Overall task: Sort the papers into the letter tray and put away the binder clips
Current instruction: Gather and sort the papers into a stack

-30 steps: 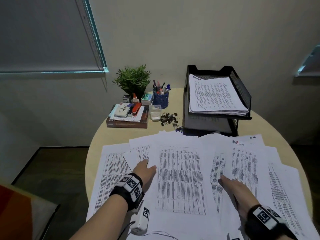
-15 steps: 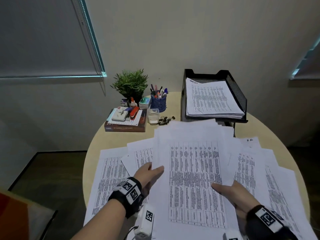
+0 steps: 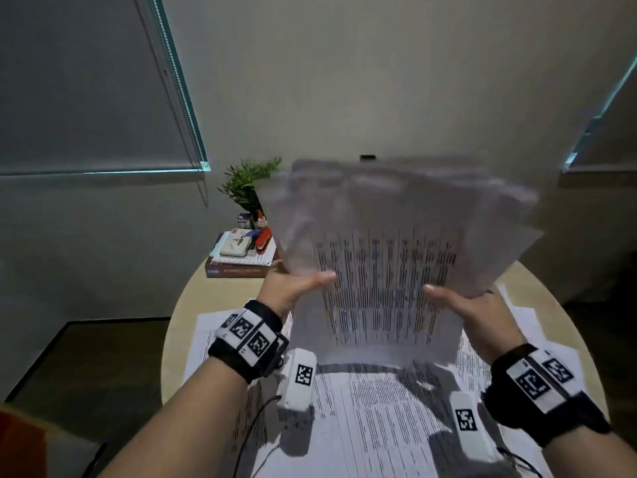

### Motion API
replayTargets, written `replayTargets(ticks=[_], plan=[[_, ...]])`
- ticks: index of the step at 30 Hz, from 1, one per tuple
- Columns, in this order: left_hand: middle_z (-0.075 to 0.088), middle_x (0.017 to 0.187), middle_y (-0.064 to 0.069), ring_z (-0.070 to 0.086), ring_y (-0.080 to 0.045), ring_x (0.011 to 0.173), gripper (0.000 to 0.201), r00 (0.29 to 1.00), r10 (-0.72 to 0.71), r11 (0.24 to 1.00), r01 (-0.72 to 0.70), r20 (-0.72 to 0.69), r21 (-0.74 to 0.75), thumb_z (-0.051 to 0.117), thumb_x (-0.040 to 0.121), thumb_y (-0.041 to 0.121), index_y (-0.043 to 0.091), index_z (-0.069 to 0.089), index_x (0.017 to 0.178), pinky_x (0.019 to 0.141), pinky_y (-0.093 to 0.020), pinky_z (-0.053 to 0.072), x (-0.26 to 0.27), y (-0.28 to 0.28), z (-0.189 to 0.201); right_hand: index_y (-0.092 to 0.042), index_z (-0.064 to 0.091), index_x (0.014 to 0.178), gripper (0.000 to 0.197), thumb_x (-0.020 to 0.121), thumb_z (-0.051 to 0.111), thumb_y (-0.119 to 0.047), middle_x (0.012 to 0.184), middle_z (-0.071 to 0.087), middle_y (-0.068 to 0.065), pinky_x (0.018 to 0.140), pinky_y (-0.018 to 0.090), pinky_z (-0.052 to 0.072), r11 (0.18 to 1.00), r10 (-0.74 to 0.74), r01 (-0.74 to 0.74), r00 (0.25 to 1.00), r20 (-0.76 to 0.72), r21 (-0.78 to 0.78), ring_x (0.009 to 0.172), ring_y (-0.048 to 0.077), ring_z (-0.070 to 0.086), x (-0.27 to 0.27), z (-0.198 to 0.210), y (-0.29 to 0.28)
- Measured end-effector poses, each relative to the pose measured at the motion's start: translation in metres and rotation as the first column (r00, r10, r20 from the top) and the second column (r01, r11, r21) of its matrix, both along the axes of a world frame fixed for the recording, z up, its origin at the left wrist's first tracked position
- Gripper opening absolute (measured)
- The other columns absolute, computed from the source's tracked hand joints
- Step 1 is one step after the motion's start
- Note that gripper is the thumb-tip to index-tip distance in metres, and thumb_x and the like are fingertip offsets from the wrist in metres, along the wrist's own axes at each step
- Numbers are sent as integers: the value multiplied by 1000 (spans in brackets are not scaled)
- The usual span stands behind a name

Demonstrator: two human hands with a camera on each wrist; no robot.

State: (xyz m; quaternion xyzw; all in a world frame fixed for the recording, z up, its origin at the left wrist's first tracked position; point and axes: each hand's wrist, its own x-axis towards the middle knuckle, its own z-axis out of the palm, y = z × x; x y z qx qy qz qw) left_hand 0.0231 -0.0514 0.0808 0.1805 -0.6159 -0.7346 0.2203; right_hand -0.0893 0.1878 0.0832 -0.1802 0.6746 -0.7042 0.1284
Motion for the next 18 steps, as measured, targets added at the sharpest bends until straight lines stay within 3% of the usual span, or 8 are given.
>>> replayTargets(ticks=[3, 6, 8, 10, 12, 14, 16, 18], plan=[[74, 70, 6, 70, -8, 72, 46, 1000, -23, 1000, 23, -3, 0, 84, 36, 14, 11, 69, 79, 98, -46, 48, -3, 4, -7, -20, 62, 110, 60, 55, 83, -32, 95, 74, -14, 84, 17, 52, 994, 105, -104, 993, 48, -28, 92, -1, 68, 1, -6, -5], [75, 92, 2, 68, -17, 93, 64, 997, -42, 999, 44, -63, 30, 86, 33, 22, 21, 68, 95, 103, -50, 43, -7, 12, -6, -21, 58, 117, 58, 63, 79, -27, 90, 73, -22, 69, 4, 48, 989, 144, -143, 989, 45, -21, 86, -11, 65, 6, -6, -11], [70, 110, 6, 62, -16, 111, 70, 994, -31, 999, 30, -105, -11, 92, 32, 36, 40, 68, 98, 107, -43, 39, -11, 16, 2, -18, 57, 121, 55, 69, 76, -18, 92, 72, -19, 73, 10, 51, 993, 101, -100, 995, 22, -57, 89, -7, 65, 6, -1, -15], [70, 102, 19, 61, -2, 106, 69, 990, -7, 1000, 4, -144, -21, 89, 27, 52, 45, 69, 92, 103, -34, 41, -14, 17, 12, -19, 63, 115, 49, 68, 76, -20, 96, 74, -12, 84, 22, 50, 996, 20, -20, 1000, -3, -90, 95, 2, 67, 5, 11, -17], [73, 89, 18, 66, -1, 92, 69, 976, 25, 999, -17, -215, 42, 88, 25, 56, 34, 71, 88, 95, -30, 46, -17, 13, 17, -19, 71, 97, 30, 68, 76, -20, 92, 75, -6, 85, 30, 51, 992, -23, 18, 999, -43, -124, 94, 12, 69, 4, 22, -16], [74, 77, 7, 68, -16, 81, 74, 971, 83, 992, -59, -223, 111, 89, 22, 55, 19, 70, 83, 90, -39, 50, -20, 9, 13, -20, 76, 81, 17, 65, 81, -23, 85, 76, -2, 84, 36, 52, 989, -25, 18, 999, -41, -147, 88, 16, 70, 2, 24, -13], [74, 72, 4, 66, -18, 75, 79, 975, 129, 985, -105, -180, 136, 90, 19, 54, 13, 67, 83, 88, -42, 51, -22, 9, 1, -20, 76, 81, 40, 51, 87, -43, 85, 76, -2, 83, 36, 52, 991, -29, 24, 999, -30, -133, 86, 16, 70, 3, 17, -12], [74, 72, 4, 65, -20, 77, 74, 981, 144, 984, -127, -131, 128, 92, 28, 41, 8, 67, 88, 84, -38, 52, -22, 13, -10, -17, 72, 91, 57, 45, 88, -46, 89, 75, -4, 87, 34, 51, 994, -10, 9, 1000, -10, -108, 89, 11, 70, 6, 8, -13]])
